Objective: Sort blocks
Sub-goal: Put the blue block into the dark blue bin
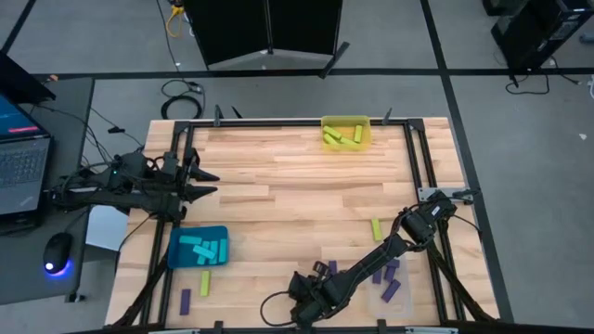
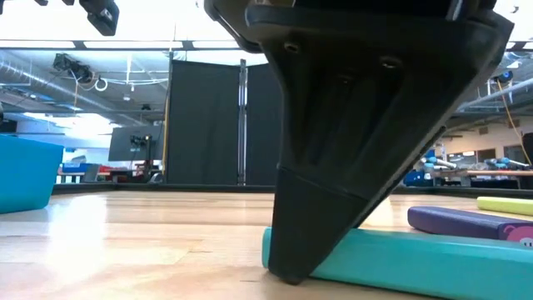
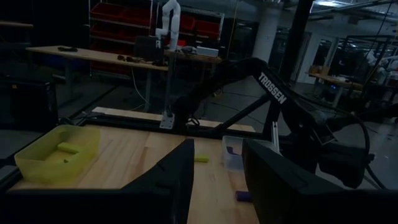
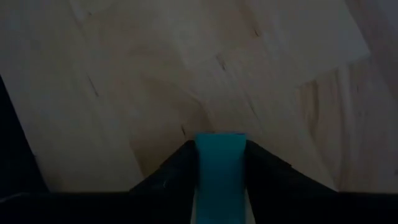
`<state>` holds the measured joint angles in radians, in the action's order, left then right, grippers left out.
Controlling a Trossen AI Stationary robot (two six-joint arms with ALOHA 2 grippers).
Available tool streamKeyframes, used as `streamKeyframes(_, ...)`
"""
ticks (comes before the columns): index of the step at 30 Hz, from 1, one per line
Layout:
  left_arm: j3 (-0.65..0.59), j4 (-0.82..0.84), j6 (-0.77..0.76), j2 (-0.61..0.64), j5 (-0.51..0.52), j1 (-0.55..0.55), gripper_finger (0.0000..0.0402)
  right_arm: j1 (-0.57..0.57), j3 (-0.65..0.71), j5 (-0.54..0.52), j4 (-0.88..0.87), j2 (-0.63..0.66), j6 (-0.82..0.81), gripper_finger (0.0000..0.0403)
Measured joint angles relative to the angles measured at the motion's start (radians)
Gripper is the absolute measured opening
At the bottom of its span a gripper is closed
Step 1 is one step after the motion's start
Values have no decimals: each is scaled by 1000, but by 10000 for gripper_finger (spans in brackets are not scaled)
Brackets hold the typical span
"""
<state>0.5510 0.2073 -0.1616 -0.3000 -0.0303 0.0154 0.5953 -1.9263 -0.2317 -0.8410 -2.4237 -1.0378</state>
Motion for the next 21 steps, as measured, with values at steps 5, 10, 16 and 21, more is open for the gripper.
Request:
streamKeyframes(5, 0, -1, 0, 0, 0, 0, 143, -5, -2, -57, 1, 29, 74, 119)
streamKeyframes(10, 0, -1, -5, 0, 0, 0, 143, -46, 3, -202, -5, 77, 162, 119)
streamKeyframes(16, 0, -2, -16, 0, 0, 0, 143, -132, -1, -269, 242, 113, 413, 119)
streamKeyframes(21, 0, -5, -33, 0, -1, 0, 143, -238, 10, -268, 657, 117, 653, 119)
